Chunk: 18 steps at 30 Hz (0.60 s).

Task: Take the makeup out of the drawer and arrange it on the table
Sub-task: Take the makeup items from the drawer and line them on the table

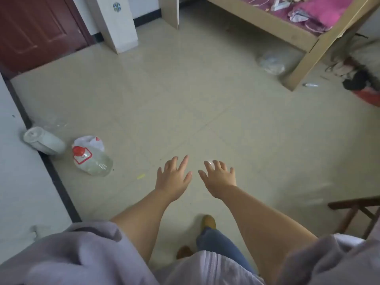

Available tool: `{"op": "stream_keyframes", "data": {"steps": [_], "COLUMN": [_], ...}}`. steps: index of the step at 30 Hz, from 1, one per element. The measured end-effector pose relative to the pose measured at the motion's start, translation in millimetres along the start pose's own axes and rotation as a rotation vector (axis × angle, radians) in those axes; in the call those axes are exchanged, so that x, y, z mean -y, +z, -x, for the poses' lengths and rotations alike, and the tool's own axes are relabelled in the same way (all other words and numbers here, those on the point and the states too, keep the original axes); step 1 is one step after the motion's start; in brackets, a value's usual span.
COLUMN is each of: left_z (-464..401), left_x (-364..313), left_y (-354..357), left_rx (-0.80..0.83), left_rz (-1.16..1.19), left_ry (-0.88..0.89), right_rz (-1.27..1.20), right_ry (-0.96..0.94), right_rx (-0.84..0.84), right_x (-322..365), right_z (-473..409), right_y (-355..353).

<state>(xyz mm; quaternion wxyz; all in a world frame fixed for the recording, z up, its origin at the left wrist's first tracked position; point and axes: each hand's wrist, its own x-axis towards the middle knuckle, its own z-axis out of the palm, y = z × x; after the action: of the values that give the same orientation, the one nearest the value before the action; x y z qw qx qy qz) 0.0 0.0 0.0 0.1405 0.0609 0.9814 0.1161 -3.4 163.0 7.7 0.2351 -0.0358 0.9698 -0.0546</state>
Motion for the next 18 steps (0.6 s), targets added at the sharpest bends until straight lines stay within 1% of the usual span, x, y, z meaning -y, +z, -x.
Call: {"op": "stream_keyframes", "data": {"steps": [4,8,14,18], "left_z": [-52,-127,-233,-294], "left_x": [-7,-24,-52,-57], "left_y": [-8,-30,-67,-87], "left_rx": [-0.007,-0.03,-0.065,-0.062], "left_rz": [-0.012,-0.041,-0.051,-0.072], "left_ry": [-0.011,0.016,-0.06,-0.083], "right_rz": [0.041,0.003,0.018,0.021], "right_ry": [-0.023,-0.03,-0.076,-0.099], "right_rx": [-0.017,-0.055,-0.054,-0.047], "right_x": [-19,-46,-82,-93], "right_z": [-43,-107,-207,-268], "right_y": [-22,-59,-124,-163]}}
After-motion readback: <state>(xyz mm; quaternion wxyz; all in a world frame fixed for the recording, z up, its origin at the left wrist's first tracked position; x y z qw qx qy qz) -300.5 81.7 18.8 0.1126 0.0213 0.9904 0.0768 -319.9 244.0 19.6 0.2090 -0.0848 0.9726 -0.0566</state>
